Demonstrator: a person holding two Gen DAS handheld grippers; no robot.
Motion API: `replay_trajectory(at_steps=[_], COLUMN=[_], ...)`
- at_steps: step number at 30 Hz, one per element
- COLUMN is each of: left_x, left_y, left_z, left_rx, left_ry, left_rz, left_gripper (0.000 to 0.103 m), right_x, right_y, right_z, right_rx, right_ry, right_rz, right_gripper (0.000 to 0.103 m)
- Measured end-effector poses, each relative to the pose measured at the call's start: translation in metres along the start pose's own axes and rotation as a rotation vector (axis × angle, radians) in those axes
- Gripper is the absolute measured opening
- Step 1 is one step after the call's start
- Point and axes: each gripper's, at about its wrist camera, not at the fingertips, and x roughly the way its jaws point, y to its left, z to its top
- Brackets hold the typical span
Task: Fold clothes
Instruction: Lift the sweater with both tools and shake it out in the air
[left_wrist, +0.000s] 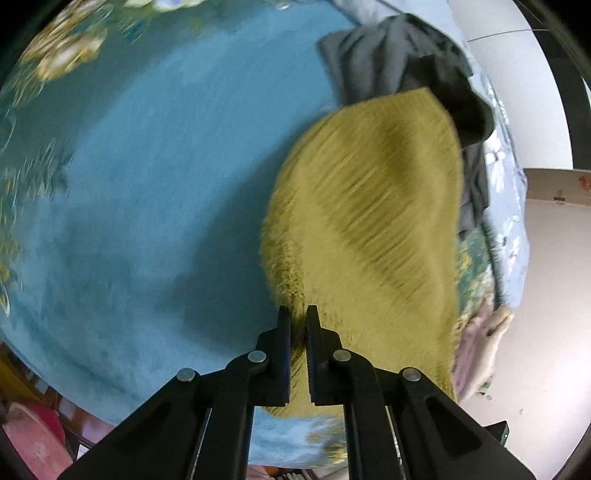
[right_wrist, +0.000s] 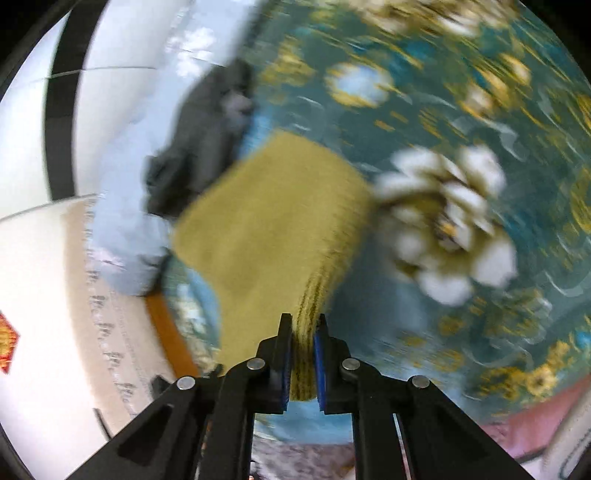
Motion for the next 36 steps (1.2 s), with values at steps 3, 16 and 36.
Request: replay_trajectory(at_steps=[3, 16, 36], left_x=[-0.038, -0.416, -0.059], left_y=[-0.021, -0.231, 0.018], left_z=[0.059, 0.089, -0.043], left_rx=[0.011, 0.428, 0.127], left_ry=[-0.005, -0.654, -0.076], left_rz=[0.002, -0.502, 0.018], left_gripper=[0.006, 0.006, 0.006], right_x=[0.031, -0.181, 0.025], right_y=[0.070, 0.439, 0.041], right_z=[0.039, 0.021, -0.057], right_rx=[-0.050, -0.699, -0.090], right_ry=[-0.026, -0.415, -0.007], right_rz=[0.066, 0.478, -0.108], right_gripper=[0.011, 0.010, 0.010])
